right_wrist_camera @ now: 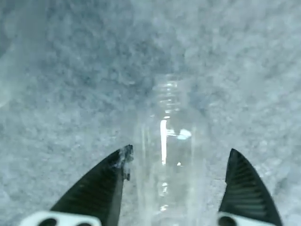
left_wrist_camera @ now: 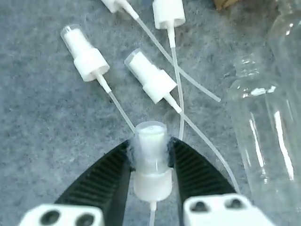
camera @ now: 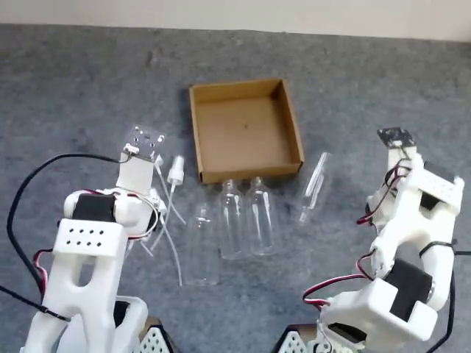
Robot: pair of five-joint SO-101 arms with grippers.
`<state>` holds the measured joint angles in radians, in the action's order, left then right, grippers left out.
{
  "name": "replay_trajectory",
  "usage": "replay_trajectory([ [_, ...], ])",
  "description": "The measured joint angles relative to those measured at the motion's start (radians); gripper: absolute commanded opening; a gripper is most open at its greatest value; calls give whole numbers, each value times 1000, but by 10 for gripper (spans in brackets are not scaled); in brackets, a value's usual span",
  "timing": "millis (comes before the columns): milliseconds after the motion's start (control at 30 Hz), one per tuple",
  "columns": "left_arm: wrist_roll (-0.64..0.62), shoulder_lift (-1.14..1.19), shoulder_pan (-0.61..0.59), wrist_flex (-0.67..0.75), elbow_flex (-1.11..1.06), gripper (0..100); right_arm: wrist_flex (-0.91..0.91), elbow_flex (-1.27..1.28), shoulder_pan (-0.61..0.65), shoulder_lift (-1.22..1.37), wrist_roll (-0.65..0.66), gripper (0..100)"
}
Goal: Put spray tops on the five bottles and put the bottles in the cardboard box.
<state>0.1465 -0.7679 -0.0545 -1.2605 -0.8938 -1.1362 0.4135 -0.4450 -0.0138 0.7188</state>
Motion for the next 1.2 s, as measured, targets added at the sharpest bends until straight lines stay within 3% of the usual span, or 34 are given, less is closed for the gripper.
replay_trajectory([
  [567,0,0,0,32,-8,3,-35,-64,18,8,52,242],
  [833,0,0,0,32,-12,3,-35,-64,17,193,52,241],
  [1200,0,0,0,32,-12,3,-35,-64,17,121,52,91],
])
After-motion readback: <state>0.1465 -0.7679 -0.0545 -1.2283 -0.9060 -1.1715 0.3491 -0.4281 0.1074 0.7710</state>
